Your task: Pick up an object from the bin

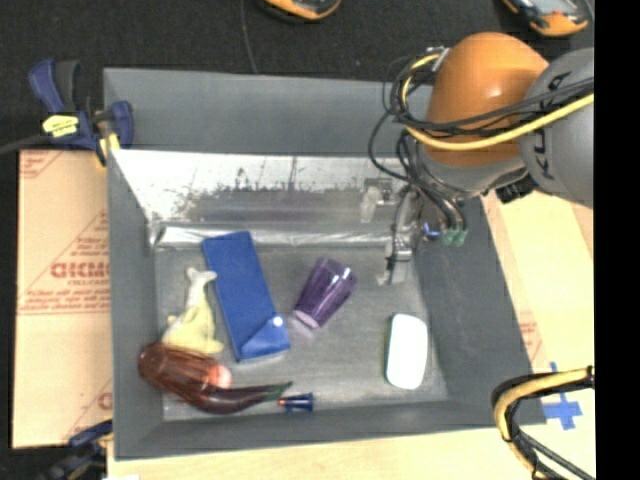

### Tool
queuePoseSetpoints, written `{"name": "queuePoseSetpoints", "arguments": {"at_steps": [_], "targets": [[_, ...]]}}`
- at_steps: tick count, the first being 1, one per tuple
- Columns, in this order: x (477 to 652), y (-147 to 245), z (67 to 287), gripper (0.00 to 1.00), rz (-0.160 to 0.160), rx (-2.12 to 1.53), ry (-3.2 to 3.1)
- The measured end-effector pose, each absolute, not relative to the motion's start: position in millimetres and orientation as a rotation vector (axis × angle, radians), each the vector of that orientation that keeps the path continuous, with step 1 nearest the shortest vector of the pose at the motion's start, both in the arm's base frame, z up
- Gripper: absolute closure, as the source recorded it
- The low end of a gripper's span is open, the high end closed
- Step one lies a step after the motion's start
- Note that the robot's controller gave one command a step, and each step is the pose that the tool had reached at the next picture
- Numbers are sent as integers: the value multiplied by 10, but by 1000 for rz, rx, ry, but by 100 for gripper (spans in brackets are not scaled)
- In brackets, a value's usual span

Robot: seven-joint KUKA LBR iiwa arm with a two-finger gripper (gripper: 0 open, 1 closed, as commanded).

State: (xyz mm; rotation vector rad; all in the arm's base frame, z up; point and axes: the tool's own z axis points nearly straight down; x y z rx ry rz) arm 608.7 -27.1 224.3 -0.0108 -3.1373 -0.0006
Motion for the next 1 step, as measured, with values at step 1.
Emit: {"name": "queuePoseSetpoints", "arguments": {"at_steps": [1], "targets": [[6098, -272, 2295, 0, 0, -10, -3145]]}}
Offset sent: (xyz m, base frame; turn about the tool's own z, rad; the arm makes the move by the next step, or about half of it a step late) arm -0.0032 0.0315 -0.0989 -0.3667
